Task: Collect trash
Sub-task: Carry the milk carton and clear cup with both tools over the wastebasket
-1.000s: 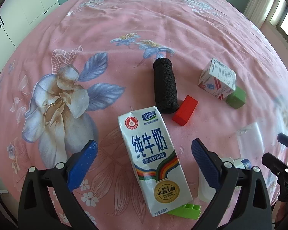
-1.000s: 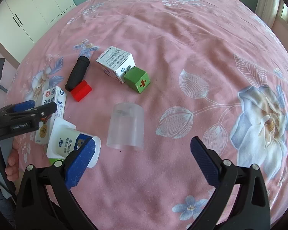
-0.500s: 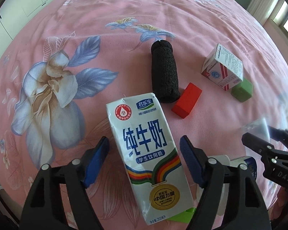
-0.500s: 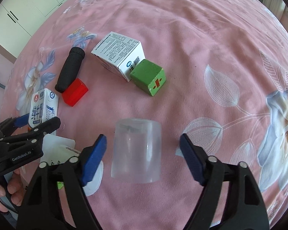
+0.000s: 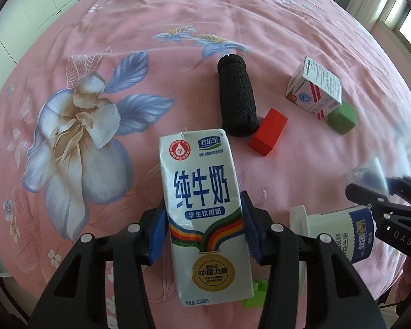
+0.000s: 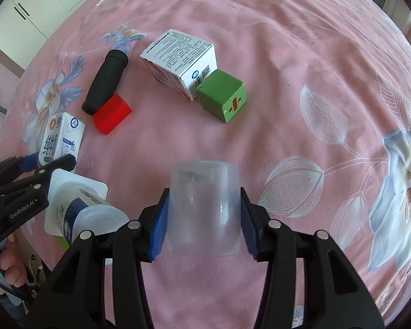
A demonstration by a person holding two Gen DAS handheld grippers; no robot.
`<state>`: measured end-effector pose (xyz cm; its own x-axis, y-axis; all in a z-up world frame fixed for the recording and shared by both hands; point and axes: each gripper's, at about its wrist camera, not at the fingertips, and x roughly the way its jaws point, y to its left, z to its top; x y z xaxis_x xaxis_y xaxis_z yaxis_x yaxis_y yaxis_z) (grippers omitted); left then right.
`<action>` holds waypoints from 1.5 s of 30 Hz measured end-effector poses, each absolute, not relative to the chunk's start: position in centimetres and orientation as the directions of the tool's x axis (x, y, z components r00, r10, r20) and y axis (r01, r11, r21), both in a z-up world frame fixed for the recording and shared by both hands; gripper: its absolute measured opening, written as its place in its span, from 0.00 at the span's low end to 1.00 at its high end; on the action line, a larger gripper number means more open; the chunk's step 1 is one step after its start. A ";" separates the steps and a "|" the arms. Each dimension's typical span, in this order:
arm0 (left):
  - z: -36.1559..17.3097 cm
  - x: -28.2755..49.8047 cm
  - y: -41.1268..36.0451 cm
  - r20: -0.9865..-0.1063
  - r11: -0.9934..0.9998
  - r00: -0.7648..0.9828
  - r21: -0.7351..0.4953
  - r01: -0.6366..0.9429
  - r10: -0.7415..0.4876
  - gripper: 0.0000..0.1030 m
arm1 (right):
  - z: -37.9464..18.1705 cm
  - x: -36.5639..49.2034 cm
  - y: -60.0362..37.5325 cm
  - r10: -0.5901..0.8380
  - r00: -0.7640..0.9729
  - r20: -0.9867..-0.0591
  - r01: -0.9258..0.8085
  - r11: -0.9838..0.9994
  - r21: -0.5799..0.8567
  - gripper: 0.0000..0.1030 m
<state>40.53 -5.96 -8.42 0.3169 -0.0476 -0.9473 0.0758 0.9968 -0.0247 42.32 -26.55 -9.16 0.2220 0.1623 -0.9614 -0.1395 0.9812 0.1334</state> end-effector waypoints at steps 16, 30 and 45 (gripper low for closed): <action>-6.6 38.4 -4.2 -0.937 0.980 0.342 -0.004 0.197 -0.072 0.46 | -7.2 40.7 -27.2 0.134 0.251 -0.959 -0.157 0.983 0.097 0.47; -5.3 34.7 -3.8 -0.916 0.960 0.397 0.057 0.276 -0.060 0.46 | -5.5 36.3 -26.7 0.050 0.284 -0.958 -0.207 0.978 -0.011 0.47; -3.5 28.7 -3.4 -0.878 0.921 0.472 0.116 0.372 -0.080 0.46 | -2.4 27.9 -24.9 -0.001 0.362 -0.932 -0.318 0.940 -0.124 0.47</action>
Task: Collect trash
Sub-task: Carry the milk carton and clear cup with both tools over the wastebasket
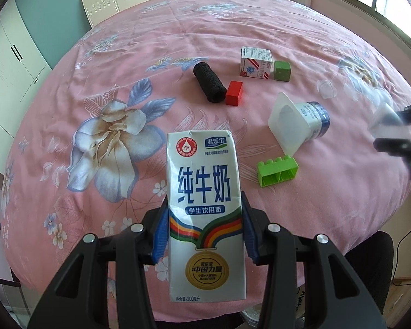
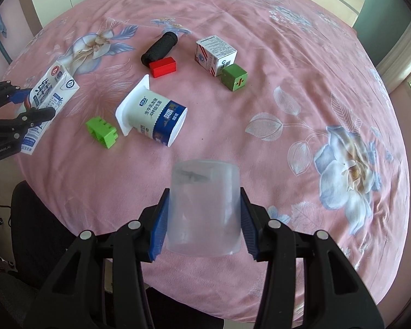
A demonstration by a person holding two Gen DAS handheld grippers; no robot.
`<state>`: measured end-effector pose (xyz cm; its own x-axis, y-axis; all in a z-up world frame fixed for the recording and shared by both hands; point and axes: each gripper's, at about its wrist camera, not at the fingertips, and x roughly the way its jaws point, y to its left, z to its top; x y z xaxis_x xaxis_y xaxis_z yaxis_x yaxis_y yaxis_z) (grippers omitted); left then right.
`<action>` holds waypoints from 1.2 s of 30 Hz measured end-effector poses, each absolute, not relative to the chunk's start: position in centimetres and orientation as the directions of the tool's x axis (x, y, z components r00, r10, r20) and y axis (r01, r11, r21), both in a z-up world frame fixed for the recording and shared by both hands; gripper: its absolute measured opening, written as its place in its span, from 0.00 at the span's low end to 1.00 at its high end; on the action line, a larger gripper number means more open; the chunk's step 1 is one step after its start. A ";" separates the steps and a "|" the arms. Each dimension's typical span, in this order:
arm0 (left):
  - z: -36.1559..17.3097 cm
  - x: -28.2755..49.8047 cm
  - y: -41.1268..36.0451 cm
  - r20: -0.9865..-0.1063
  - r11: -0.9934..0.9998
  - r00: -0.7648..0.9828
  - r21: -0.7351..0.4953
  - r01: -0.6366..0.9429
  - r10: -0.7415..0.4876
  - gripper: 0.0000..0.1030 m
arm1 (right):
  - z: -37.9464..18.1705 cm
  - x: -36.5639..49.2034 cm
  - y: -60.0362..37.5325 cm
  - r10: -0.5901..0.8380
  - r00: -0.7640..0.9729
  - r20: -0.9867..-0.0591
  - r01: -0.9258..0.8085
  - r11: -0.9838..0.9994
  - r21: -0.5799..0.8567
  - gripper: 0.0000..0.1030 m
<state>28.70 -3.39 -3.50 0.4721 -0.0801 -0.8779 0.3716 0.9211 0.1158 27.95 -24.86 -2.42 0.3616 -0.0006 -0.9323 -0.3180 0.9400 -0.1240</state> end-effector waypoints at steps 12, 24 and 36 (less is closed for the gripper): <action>-2.9 22.8 -4.7 -0.869 0.848 0.482 0.166 0.503 -0.116 0.46 | -2.1 22.6 -24.2 -0.009 0.358 -0.934 -0.365 0.919 -0.149 0.47; -3.0 18.6 -5.0 -0.869 0.800 0.479 0.194 0.568 -0.128 0.46 | -1.6 17.9 -24.1 -0.022 0.382 -0.924 -0.375 0.910 -0.177 0.47; -4.1 13.9 -5.2 -0.880 0.742 0.451 0.201 0.639 -0.149 0.46 | -2.8 12.2 -22.3 -0.028 0.382 -0.924 -0.420 0.885 -0.201 0.47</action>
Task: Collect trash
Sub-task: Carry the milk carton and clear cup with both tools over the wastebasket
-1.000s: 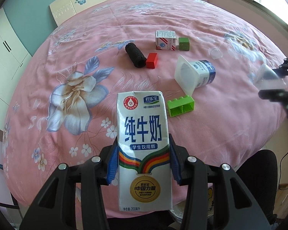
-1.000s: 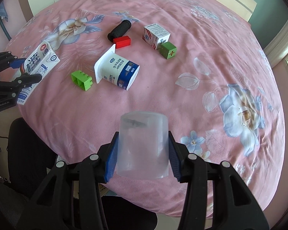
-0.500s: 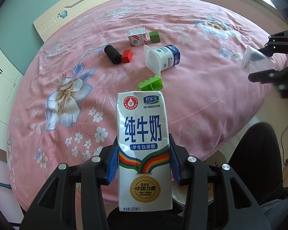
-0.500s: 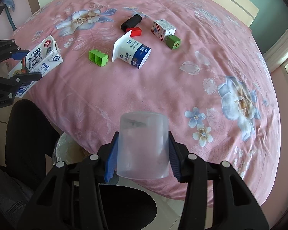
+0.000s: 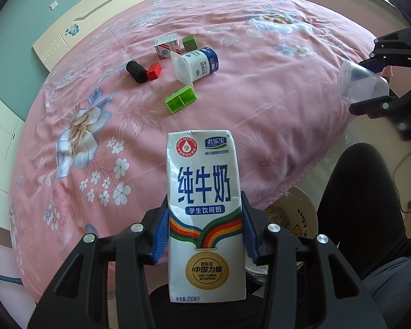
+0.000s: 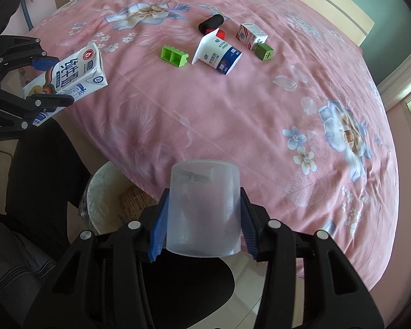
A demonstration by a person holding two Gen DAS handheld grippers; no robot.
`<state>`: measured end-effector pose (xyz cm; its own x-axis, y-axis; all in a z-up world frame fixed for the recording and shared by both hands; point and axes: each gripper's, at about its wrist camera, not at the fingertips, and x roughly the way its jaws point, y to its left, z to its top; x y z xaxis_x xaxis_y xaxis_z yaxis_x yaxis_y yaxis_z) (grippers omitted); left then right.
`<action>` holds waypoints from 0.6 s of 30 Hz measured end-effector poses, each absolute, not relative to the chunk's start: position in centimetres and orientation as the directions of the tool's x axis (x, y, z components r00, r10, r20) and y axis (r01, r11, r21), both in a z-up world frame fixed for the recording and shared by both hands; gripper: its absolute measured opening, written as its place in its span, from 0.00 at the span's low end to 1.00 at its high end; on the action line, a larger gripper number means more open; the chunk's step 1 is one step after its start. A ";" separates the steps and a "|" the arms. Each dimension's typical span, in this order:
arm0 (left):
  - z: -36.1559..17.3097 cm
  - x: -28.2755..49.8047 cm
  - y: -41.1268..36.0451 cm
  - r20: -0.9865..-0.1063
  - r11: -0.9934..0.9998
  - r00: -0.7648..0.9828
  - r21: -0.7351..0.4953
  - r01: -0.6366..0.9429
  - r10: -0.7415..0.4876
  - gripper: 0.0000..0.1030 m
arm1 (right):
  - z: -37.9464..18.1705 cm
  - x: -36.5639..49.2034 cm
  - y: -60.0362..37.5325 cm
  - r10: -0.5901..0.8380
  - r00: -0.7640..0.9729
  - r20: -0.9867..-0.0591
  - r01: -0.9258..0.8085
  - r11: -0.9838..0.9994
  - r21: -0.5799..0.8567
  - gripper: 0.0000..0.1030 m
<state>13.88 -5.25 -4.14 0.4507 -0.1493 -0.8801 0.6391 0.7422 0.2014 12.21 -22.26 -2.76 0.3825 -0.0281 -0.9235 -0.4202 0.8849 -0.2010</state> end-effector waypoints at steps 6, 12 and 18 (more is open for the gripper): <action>-4.9 11.9 -5.0 -0.886 0.718 0.433 0.195 0.668 -0.163 0.46 | -3.8 9.5 -20.1 -0.018 0.371 -0.928 -0.464 0.862 -0.202 0.47; -5.9 10.1 -4.6 -0.894 0.702 0.414 0.184 0.688 -0.171 0.46 | -4.7 7.6 -18.3 -0.018 0.365 -0.931 -0.490 0.847 -0.209 0.47; -7.2 8.4 -4.3 -0.905 0.690 0.389 0.171 0.703 -0.171 0.46 | -5.7 6.4 -16.3 0.002 0.354 -0.935 -0.516 0.835 -0.193 0.47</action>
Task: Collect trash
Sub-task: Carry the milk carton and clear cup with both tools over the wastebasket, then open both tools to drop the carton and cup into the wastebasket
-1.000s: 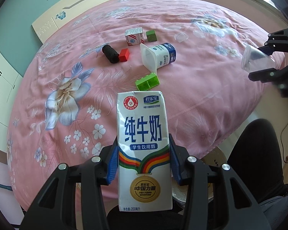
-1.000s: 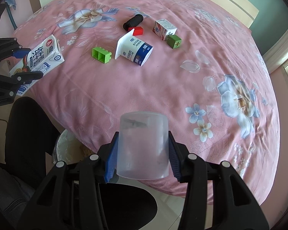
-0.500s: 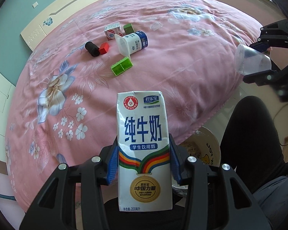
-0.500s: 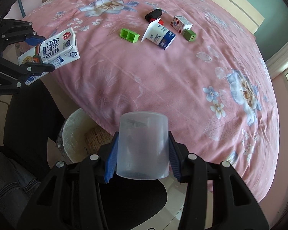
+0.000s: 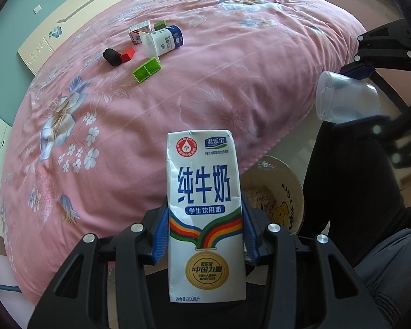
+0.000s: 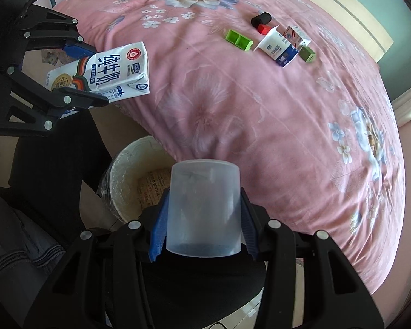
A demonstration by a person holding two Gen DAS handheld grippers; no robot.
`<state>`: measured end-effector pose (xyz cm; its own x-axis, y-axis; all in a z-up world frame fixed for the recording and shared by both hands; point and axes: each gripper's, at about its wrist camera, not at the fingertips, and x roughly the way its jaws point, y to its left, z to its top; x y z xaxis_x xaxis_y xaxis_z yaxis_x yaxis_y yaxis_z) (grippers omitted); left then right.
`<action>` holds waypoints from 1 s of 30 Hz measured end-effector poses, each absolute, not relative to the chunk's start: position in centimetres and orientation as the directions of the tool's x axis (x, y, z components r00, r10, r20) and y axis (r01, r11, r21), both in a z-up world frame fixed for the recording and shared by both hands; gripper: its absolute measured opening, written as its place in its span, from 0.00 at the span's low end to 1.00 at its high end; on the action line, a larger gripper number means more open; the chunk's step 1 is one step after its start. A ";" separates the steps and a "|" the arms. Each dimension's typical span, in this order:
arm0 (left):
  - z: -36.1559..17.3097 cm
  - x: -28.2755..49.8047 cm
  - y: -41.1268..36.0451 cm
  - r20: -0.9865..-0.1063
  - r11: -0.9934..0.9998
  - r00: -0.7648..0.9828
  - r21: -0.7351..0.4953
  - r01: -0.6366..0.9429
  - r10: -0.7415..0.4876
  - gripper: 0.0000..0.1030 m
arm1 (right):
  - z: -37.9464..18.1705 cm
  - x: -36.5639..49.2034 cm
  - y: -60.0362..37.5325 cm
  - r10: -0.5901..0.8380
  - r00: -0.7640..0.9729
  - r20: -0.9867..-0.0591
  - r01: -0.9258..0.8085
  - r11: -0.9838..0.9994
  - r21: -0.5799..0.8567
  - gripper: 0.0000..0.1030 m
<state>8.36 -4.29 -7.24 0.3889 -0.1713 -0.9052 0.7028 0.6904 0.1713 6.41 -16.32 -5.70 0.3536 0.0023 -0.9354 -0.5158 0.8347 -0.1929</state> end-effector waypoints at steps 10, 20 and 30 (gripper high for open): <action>-10.0 6.3 -3.9 -0.924 0.684 0.349 0.152 0.713 -0.159 0.46 | -8.9 4.9 -14.3 0.017 0.315 -0.949 -0.541 0.825 -0.165 0.47; -14.0 6.3 -5.2 -0.952 0.655 0.266 0.104 0.748 -0.154 0.46 | -12.7 4.9 -12.8 0.026 0.250 -0.968 -0.561 0.819 -0.123 0.47; -18.1 7.9 -5.8 -0.977 0.663 0.177 0.053 0.747 -0.122 0.46 | -16.8 6.1 -13.0 0.023 0.177 -0.984 -0.546 0.834 -0.079 0.47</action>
